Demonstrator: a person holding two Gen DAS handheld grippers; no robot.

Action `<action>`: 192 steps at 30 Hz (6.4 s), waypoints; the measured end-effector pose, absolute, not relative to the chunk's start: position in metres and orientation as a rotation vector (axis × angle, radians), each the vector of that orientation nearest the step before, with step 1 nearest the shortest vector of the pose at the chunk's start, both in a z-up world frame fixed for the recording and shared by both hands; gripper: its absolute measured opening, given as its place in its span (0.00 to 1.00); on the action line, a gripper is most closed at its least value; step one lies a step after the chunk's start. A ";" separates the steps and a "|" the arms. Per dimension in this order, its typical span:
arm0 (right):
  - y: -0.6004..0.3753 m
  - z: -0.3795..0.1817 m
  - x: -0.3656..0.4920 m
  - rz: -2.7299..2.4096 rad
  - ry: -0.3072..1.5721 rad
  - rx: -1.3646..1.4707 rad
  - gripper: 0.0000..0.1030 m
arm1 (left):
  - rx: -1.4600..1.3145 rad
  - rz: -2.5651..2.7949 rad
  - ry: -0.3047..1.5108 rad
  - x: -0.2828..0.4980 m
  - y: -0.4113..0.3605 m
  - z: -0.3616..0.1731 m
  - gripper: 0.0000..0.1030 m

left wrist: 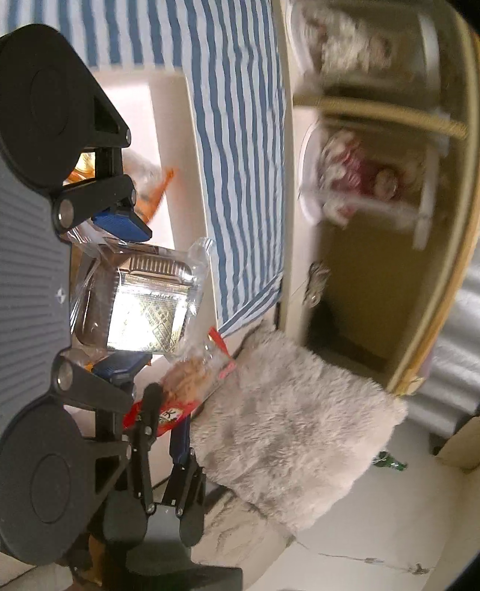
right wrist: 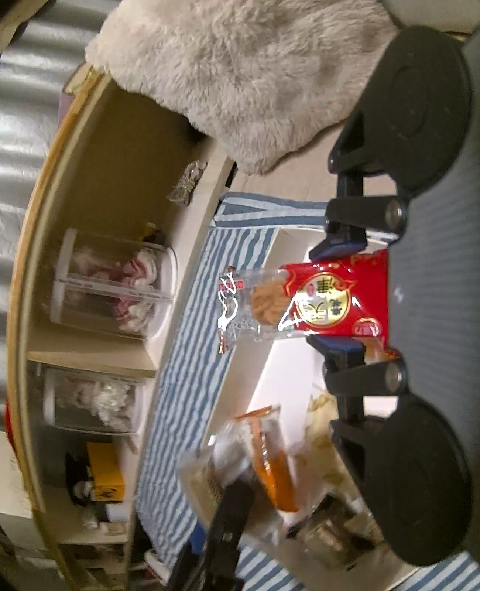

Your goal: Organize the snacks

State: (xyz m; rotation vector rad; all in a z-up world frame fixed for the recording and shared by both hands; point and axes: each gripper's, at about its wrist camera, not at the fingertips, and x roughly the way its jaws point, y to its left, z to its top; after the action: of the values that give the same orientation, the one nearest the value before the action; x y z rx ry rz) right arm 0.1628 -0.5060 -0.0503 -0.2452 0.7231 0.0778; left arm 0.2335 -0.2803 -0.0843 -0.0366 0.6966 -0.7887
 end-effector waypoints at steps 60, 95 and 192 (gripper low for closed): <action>-0.505 -0.060 0.194 0.166 0.871 -0.131 0.74 | 0.266 -0.798 0.751 0.238 -0.296 -0.091 1.00; -0.450 0.044 0.036 0.011 0.692 0.026 0.99 | 0.125 -0.561 0.651 0.082 -0.183 0.009 1.00; -0.393 0.017 -0.098 -0.116 0.574 0.013 0.99 | 0.109 -0.298 0.482 -0.055 -0.126 -0.028 1.00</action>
State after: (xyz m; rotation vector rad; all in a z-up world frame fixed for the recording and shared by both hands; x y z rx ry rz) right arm -0.0982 -0.3934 0.0172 0.0125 0.5738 -0.1164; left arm -0.0547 -0.1256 -0.0275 0.1090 0.4819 -0.2975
